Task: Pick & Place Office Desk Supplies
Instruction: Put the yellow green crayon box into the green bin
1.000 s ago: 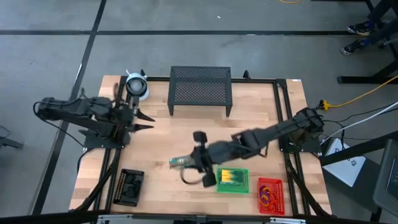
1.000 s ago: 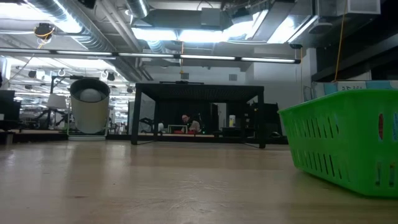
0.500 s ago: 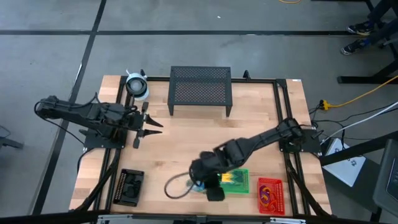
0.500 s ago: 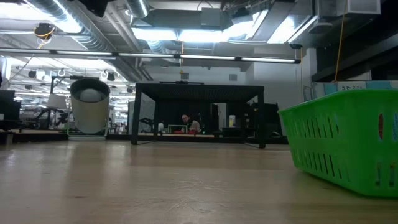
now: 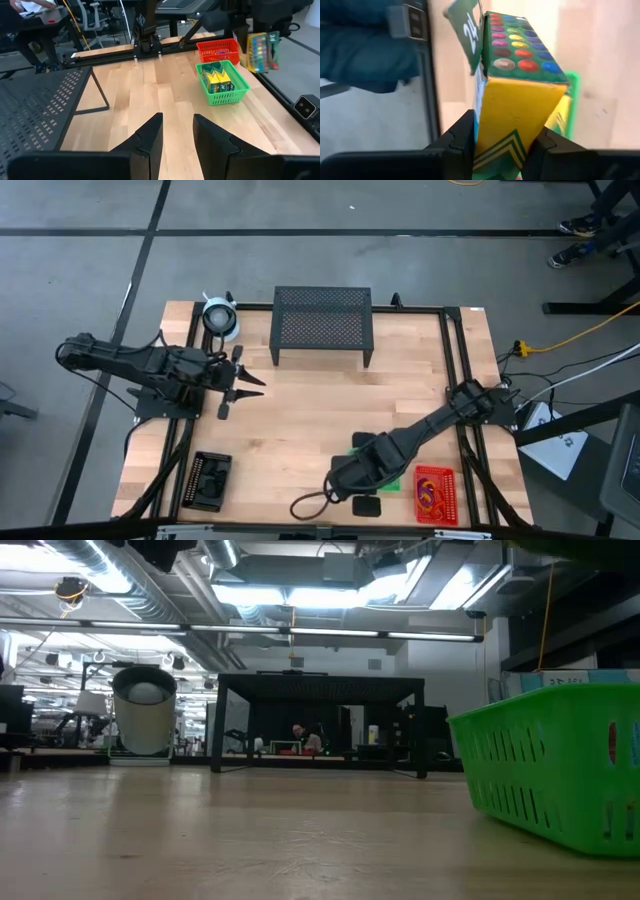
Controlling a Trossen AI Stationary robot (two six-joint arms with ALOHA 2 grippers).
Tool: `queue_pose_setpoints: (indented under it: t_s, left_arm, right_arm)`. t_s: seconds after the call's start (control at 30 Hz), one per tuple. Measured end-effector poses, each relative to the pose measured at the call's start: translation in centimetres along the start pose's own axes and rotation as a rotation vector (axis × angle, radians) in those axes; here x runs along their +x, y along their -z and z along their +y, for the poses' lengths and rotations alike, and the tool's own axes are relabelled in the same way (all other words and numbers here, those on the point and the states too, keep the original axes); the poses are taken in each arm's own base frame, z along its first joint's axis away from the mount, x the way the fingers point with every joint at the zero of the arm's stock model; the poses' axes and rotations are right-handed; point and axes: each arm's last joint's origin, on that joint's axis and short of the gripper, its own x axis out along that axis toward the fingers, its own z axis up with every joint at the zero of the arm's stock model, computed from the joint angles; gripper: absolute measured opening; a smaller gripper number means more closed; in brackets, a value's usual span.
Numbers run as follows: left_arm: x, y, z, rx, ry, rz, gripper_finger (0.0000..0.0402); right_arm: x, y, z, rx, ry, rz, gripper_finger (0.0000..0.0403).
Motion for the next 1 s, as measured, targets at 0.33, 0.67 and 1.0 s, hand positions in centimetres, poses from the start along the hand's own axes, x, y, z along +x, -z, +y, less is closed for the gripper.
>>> queue_pose_setpoints:
  t_s: [0.33, 0.67, 1.0]
  left_arm:
    - [0.2, 0.1, 0.0, -0.013, 0.002, 0.01, 0.0105]
    - [0.3, 0.1, 0.0, -0.014, 0.002, 0.013, 0.0104]
    - [0.2, 0.1, 0.0, -0.014, 0.002, 0.012, 0.0104]
  right_arm:
    - [0.9, 0.3, -0.1, 0.029, 0.047, 0.06, 0.01]
    - [4.9, 0.5, 0.4, 0.019, 0.073, 0.239, 0.01]
    - [5.1, 0.9, 0.1, 0.02, 0.121, 0.294, 0.01]
